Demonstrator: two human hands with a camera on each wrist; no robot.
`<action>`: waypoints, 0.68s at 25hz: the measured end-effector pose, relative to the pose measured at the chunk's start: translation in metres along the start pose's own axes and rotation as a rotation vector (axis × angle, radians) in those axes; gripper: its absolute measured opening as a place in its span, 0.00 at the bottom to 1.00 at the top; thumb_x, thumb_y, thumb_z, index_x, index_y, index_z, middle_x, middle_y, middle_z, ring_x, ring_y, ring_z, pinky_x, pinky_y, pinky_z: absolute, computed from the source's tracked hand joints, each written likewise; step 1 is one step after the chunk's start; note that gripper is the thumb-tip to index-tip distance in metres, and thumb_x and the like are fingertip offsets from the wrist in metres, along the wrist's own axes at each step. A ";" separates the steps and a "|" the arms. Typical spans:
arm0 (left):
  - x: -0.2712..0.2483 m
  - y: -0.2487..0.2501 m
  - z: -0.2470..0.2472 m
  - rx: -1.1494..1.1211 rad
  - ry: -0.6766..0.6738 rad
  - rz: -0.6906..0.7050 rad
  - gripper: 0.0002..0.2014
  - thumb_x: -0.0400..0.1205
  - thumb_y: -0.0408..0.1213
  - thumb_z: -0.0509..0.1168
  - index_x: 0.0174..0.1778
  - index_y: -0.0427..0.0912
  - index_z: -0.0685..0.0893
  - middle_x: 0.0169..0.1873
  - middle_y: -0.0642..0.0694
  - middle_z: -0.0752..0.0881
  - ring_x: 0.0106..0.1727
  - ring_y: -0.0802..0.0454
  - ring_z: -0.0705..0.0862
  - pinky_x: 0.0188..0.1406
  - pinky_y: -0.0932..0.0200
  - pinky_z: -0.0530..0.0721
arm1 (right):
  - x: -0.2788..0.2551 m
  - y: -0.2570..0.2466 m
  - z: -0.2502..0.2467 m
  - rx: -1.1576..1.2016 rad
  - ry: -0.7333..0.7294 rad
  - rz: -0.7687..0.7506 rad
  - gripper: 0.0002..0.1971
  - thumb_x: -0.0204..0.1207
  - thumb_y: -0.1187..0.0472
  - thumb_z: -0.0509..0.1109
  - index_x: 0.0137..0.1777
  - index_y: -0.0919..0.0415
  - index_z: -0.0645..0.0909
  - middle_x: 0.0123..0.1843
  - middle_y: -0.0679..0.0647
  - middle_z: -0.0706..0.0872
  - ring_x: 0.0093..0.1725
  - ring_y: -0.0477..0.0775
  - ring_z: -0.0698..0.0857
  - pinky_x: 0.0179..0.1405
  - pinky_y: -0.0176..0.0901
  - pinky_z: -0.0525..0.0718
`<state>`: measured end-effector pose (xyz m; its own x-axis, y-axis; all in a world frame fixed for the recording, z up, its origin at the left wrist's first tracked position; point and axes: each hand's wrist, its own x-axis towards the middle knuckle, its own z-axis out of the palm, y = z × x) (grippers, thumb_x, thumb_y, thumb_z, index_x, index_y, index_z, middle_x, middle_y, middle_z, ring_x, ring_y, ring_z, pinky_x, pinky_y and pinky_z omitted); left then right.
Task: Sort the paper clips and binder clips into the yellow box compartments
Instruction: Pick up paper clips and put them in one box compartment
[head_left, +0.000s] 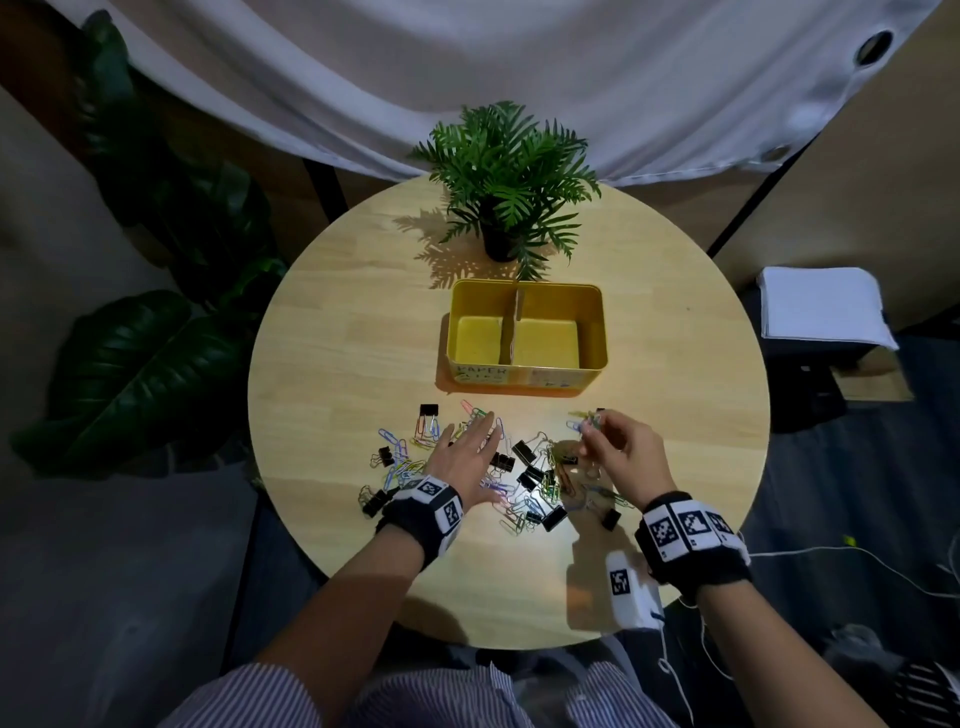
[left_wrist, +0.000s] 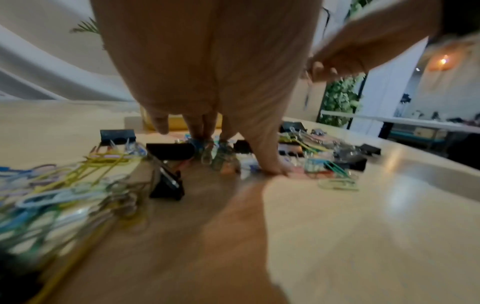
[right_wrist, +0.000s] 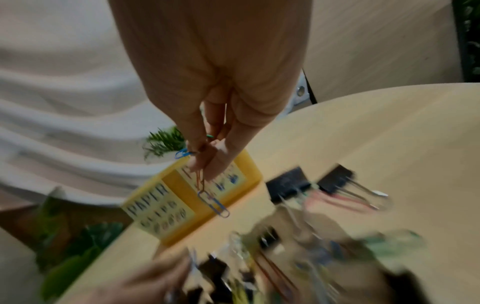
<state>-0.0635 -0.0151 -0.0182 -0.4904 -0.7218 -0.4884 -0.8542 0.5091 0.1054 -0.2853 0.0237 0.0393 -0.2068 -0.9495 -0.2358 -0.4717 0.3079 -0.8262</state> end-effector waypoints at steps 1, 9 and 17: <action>-0.002 -0.002 0.001 0.024 0.012 0.006 0.40 0.84 0.48 0.63 0.85 0.40 0.47 0.86 0.41 0.45 0.86 0.46 0.49 0.85 0.45 0.53 | 0.005 -0.009 -0.001 0.068 0.012 -0.006 0.05 0.78 0.59 0.69 0.41 0.57 0.83 0.35 0.55 0.89 0.37 0.51 0.89 0.41 0.46 0.88; -0.018 -0.015 0.001 0.068 0.084 0.037 0.15 0.68 0.21 0.71 0.50 0.34 0.86 0.46 0.38 0.86 0.50 0.41 0.85 0.36 0.53 0.85 | 0.089 -0.109 0.042 0.252 -0.008 -0.064 0.07 0.79 0.64 0.68 0.49 0.69 0.83 0.41 0.58 0.87 0.33 0.42 0.86 0.38 0.34 0.87; -0.003 -0.029 -0.053 -0.502 0.149 -0.160 0.05 0.78 0.28 0.71 0.46 0.38 0.91 0.46 0.42 0.91 0.47 0.49 0.88 0.52 0.58 0.86 | 0.088 -0.079 0.039 -0.145 0.132 -0.225 0.09 0.78 0.62 0.68 0.55 0.61 0.85 0.50 0.55 0.88 0.46 0.50 0.86 0.51 0.50 0.89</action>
<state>-0.0466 -0.0519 0.0260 -0.3353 -0.8490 -0.4083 -0.8800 0.1274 0.4576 -0.2330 -0.0867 0.0639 -0.1890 -0.9818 0.0212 -0.6337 0.1054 -0.7663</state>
